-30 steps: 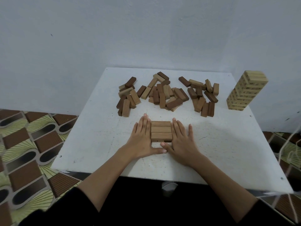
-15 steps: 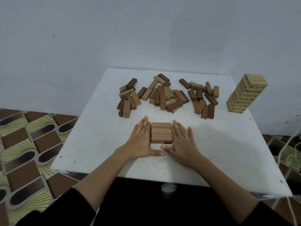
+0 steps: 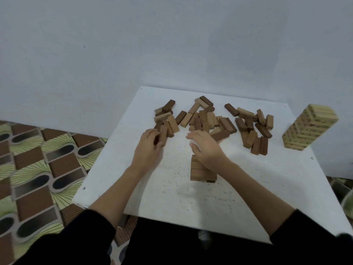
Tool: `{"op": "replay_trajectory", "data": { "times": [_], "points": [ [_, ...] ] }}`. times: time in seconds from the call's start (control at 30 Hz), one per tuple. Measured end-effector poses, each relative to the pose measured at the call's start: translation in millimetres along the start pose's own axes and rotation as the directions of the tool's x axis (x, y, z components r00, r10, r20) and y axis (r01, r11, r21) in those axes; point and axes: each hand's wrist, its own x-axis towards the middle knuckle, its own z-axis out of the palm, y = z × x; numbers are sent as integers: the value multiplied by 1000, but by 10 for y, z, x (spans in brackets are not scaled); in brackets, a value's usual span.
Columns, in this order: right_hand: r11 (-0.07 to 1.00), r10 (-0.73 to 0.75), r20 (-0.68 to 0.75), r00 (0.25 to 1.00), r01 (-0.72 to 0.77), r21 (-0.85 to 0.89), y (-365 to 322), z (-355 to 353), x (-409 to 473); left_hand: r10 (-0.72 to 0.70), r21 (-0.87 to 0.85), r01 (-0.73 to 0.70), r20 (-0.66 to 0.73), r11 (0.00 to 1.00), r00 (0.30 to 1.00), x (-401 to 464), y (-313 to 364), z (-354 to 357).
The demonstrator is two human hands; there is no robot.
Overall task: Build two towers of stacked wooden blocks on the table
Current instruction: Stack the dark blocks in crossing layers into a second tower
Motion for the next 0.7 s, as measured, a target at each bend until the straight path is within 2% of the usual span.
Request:
{"op": "replay_trajectory", "data": {
  "times": [0.13,0.23,0.4,0.47,0.57,0.7],
  "points": [
    [998,-51,235,971,59,-25,-261,275,343,-30,-3,30,-22,1000,999,-55,-67,32],
    [987,-105,294,950,136,-87,-326,441,446,18,-9,-19,-36,1000,999,-100,-127,18],
    [983,-154,328,932,179,-47,-276,547,460,-140,-59,133,-154,989,978,-210,-159,-59],
    [974,-209,302,930,224,-16,-232,565,495,-105,-16,104,-144,994,984,-242,-206,-20],
    [981,-149,194,970,170,-93,-160,519,612,-71,-56,64,-118,996,991,-263,-229,1],
    [982,-95,236,967,130,-139,-139,427,689,142,-61,-142,-5,988,990,-305,-257,17]
  ]
}}
